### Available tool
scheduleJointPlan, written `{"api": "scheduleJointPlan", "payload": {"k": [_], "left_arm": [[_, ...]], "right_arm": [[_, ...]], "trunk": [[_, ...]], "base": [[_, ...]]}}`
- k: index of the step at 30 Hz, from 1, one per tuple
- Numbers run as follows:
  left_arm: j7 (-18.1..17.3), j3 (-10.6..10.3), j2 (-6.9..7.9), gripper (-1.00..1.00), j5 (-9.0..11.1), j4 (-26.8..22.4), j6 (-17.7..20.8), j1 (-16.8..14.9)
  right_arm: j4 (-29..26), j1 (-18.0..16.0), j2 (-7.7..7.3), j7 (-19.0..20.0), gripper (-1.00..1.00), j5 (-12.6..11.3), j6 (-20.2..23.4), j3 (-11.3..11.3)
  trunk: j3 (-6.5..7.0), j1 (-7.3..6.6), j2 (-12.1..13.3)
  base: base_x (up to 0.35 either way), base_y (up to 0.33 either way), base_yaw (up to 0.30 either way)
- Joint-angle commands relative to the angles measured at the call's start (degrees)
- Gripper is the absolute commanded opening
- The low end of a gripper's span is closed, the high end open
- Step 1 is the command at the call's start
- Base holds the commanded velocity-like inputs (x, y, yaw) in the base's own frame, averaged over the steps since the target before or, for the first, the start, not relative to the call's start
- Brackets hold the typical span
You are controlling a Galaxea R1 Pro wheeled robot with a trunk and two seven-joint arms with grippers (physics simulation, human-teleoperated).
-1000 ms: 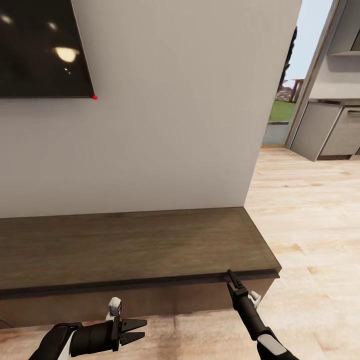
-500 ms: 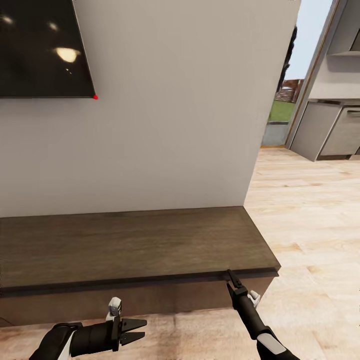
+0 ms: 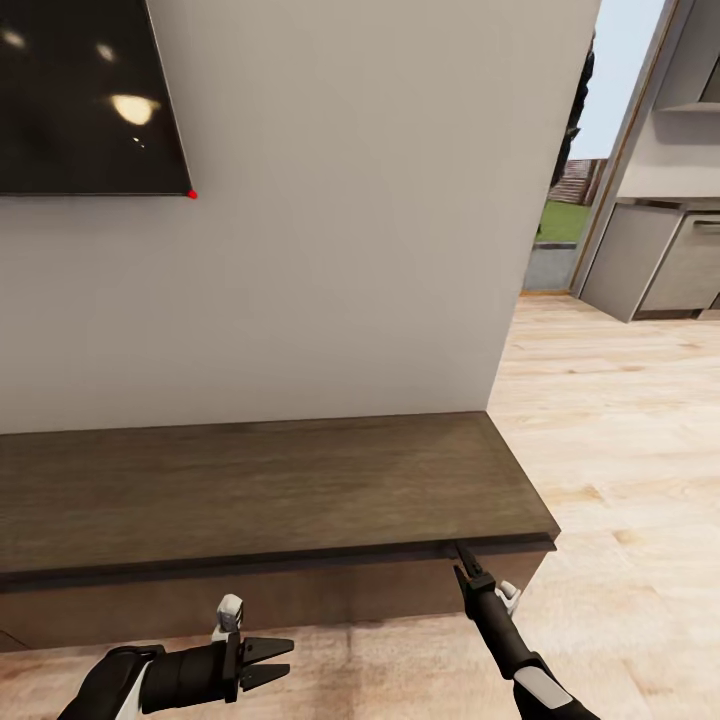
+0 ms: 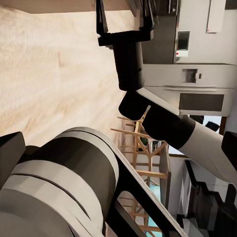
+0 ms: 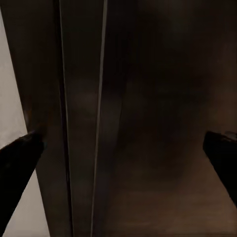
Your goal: Place each of the two pumpkins and all three candles from the living room inside a cabinet in the living room (use any cabinet), then make sure every cabinet is closed, and position the cauldron so it is next to a table in the living room.
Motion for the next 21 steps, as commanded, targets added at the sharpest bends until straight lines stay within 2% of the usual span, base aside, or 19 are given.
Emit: {"api": "scheduleJointPlan", "payload": {"k": [1,21], "left_arm": [[-0.1,0.0,0.01,1.00,0.1,0.0,0.6,0.0],[-0.1,0.0,0.01,1.00,0.2,0.1,0.6,0.0]], "right_arm": [[0.0,0.0,0.00,0.2,-1.00,-0.2,0.5,-0.1],[0.0,0.0,-0.09,-0.1,-1.00,0.1,0.9,0.1]], "trunk": [[-0.05,-0.01,0.0],[-0.05,-0.01,0.0]], "base": [[0.000,0.000,0.000],[0.000,0.000,0.000]]}}
